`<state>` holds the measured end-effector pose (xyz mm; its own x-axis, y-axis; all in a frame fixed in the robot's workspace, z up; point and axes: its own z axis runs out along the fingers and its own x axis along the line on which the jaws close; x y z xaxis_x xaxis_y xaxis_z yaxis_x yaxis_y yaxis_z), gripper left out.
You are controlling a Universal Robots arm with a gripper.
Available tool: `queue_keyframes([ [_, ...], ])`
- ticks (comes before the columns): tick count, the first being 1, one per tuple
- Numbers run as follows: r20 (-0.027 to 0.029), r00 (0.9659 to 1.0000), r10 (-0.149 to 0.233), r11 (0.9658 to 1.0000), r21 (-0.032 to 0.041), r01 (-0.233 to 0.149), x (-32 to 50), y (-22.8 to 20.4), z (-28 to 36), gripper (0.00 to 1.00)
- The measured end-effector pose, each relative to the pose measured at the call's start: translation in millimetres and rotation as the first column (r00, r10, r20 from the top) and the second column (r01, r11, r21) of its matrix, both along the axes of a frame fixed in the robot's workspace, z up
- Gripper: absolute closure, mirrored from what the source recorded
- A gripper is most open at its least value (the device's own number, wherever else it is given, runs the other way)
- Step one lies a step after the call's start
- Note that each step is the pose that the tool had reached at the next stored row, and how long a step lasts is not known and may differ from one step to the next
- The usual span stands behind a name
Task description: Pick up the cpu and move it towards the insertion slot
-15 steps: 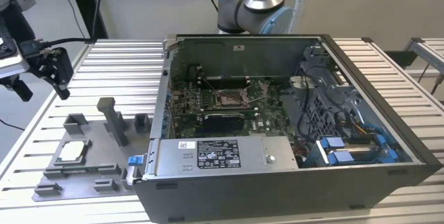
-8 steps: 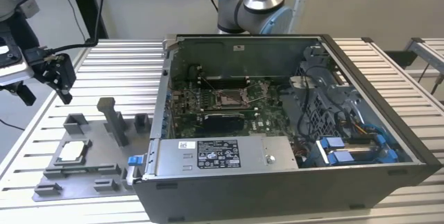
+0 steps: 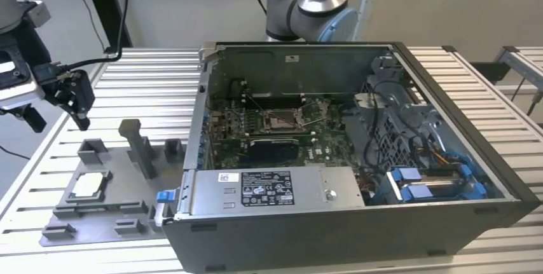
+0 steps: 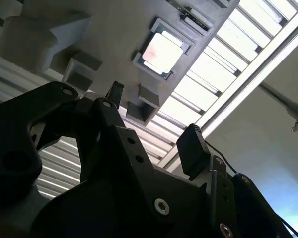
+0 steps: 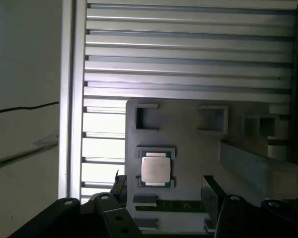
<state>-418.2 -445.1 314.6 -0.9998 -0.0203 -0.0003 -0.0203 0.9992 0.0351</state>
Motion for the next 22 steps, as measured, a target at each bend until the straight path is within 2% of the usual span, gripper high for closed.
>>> queue_keyframes([
  [22,0.0001,1.0000,0.000,1.0000,-0.0023,0.000,0.0,0.0,-22.7,0.00],
])
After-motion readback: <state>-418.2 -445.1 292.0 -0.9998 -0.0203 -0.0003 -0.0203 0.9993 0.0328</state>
